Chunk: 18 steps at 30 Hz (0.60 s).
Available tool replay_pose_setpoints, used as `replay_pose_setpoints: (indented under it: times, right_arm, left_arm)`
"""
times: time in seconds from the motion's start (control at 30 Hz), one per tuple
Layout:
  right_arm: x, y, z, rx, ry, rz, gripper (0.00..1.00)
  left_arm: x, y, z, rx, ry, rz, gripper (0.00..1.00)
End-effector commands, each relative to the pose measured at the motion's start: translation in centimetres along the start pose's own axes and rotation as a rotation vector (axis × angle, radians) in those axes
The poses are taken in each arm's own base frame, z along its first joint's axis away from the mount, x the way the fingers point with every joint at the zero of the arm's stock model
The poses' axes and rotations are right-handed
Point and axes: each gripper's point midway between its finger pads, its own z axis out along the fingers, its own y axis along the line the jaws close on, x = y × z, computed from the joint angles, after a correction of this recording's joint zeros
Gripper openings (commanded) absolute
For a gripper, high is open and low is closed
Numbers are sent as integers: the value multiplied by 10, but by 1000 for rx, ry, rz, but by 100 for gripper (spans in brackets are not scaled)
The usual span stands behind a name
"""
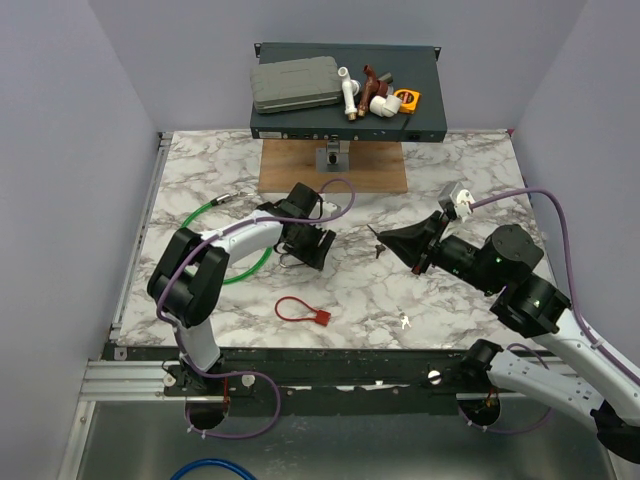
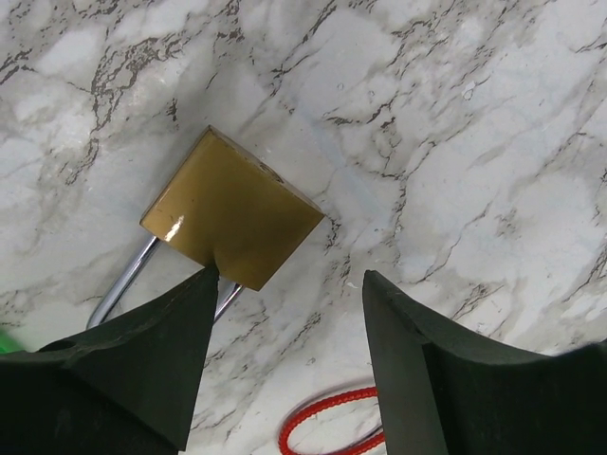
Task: Unlock with the key
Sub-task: Move the lock to the center of the board.
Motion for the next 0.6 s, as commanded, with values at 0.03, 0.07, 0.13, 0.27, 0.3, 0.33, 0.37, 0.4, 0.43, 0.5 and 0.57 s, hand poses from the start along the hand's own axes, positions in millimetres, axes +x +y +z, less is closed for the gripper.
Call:
replay_pose_setpoints:
  times: [0.03, 0.07, 0.13, 0.27, 0.3, 0.33, 0.37, 0.4, 0.43, 0.5, 0.57]
  right_arm:
    - [-8, -1, -2, 13, -14, -2, 1]
    - [-9, -2, -2, 13, -15, -1, 1]
    - [-9, -1, -1, 9, -14, -1, 1]
    - [-8, -1, -1, 9, -14, 1, 1]
    - [-8, -1, -1, 11, -13, 2, 1]
    - [-7, -1, -1, 12, -12, 4, 1]
    - [-8, -1, -1, 10, -13, 5, 1]
    - [-7, -1, -1, 9, -11, 5, 1]
    - [-7, -1, 0, 10, -9, 5, 1]
    - [-7, -1, 0, 11, -11, 5, 1]
    - [-8, -2, 0, 17, -14, 3, 1]
  left_arm:
    - [8, 2, -4, -15, -13, -25, 59]
    - [8, 3, -4, -19, -15, -30, 58]
    - [6, 3, -6, -22, -28, -36, 55]
    - [8, 4, -5, -22, -18, -37, 55]
    - [9, 4, -4, -22, -17, -35, 55]
    - [8, 5, -2, -25, -17, -34, 55]
    - [7, 5, -1, -25, -16, -32, 55]
    - [6, 6, 1, -27, -10, -32, 55]
    - [5, 7, 5, -25, -2, -30, 56]
    - [1, 8, 12, -24, 20, -22, 57]
    - [-2, 4, 17, -10, 39, -2, 56]
